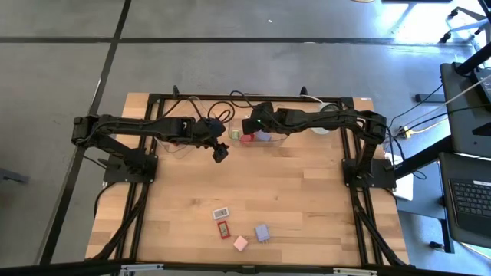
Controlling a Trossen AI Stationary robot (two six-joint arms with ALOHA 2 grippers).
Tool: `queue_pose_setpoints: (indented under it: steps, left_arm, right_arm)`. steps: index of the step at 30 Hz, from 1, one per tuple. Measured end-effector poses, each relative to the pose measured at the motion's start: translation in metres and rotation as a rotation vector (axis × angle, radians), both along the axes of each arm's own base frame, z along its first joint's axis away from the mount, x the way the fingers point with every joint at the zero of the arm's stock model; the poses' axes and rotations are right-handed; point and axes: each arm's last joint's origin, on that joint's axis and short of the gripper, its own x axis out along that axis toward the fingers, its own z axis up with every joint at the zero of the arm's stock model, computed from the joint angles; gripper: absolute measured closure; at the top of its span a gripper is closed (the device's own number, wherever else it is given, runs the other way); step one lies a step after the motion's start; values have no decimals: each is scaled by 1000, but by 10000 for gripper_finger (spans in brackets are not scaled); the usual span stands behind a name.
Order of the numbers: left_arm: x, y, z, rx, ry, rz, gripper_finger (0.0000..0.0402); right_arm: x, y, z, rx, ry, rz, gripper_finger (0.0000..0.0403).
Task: Pick & Place Office items
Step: Put the left blue charger adapter into the right transparent bin
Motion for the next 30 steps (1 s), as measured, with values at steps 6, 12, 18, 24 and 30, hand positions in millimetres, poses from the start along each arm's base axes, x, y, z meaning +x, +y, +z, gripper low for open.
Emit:
queue_pose_setpoints:
  steps: [6,12,18,24,30]
  left_arm:
    - [0,0,0,-2,-2,2,109]
    - [0,0,0,-1,-2,3,109]
    - [0,0,0,7,0,10,109]
    - [0,1,0,19,1,19,109]
    - [0,1,0,21,2,18,109]
  right_arm:
    - [0,0,0,-24,6,-19,261]
    - [1,5,1,-109,37,-36,261]
    - [1,6,2,-155,58,-39,261]
    - [3,6,-4,-181,83,-29,261]
    - [8,8,-16,-170,95,-28,261]
